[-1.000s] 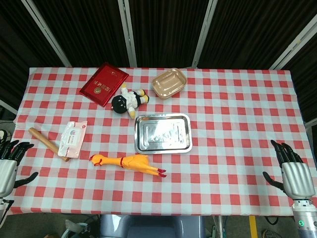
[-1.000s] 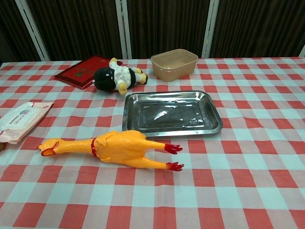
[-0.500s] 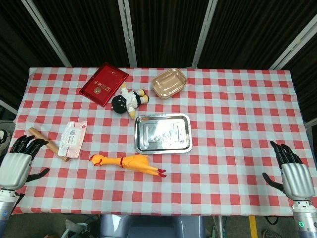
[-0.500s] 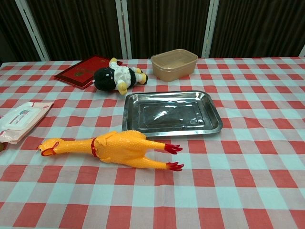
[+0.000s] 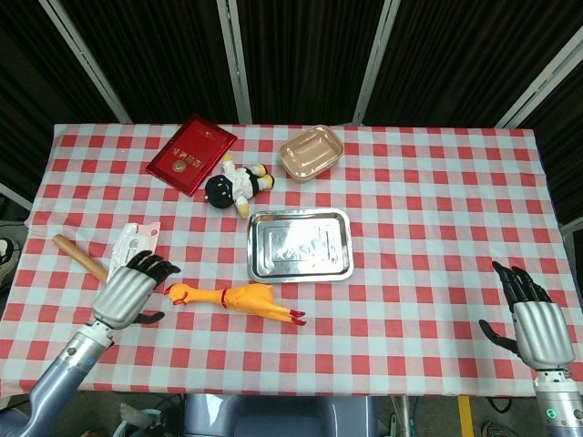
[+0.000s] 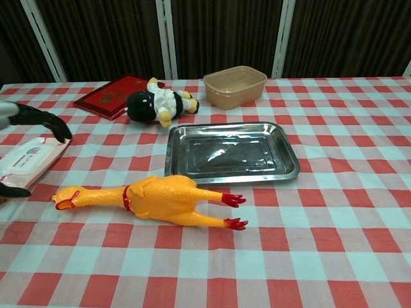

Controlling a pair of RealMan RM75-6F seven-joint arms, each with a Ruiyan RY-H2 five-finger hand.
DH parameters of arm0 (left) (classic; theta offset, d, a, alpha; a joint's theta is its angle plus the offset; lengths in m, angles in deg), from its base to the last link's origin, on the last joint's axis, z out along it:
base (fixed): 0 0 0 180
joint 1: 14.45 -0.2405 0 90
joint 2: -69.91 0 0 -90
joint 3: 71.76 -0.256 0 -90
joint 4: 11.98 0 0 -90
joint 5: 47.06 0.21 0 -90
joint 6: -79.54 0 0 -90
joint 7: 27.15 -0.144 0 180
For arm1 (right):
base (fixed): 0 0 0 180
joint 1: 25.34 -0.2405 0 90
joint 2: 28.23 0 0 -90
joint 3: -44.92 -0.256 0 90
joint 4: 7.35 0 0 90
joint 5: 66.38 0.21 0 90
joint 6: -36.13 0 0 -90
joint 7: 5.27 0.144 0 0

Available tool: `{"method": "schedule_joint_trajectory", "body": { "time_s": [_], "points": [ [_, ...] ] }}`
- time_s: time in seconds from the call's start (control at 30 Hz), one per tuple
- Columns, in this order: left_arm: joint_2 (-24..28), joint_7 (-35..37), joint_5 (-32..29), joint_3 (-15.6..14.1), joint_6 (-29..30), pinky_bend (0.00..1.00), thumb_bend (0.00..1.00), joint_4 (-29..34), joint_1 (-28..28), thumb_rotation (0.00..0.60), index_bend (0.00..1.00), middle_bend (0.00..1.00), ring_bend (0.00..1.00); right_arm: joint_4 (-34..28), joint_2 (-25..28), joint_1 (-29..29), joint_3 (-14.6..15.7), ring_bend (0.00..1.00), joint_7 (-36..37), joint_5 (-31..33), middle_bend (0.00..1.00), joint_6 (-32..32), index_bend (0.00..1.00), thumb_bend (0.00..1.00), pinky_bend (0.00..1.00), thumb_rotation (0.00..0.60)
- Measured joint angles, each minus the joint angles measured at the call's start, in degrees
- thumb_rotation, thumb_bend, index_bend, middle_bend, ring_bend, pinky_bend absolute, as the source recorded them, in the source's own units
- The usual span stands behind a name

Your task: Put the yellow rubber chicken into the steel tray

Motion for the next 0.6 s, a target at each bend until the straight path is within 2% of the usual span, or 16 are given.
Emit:
{"method": "schedule_joint_trajectory", "body": {
  "time_s": [0.23, 0.6],
  "points": [
    [-9.15, -4.9, -6.08, 1.85, -5.92, 0.27, 0.05, -3.78, 5.55, 0.6, 0.25, 0.28, 0.19, 0.05, 0.0, 0.41, 0.08, 0.12, -0.12, 1.02, 0.17, 0.24, 0.04, 0.26, 0.27, 0.6],
    [-15.64, -5.76, -12.4, 2.5, -9.84, 0.29, 0.06, -7.69, 9.88, 0.6, 0.28, 0.3, 0.21, 0.43, -0.04, 0.76, 0.15, 0.12, 0.4, 1.71, 0.17, 0.42, 0.04, 0.26, 0.27, 0.6]
  ]
}}
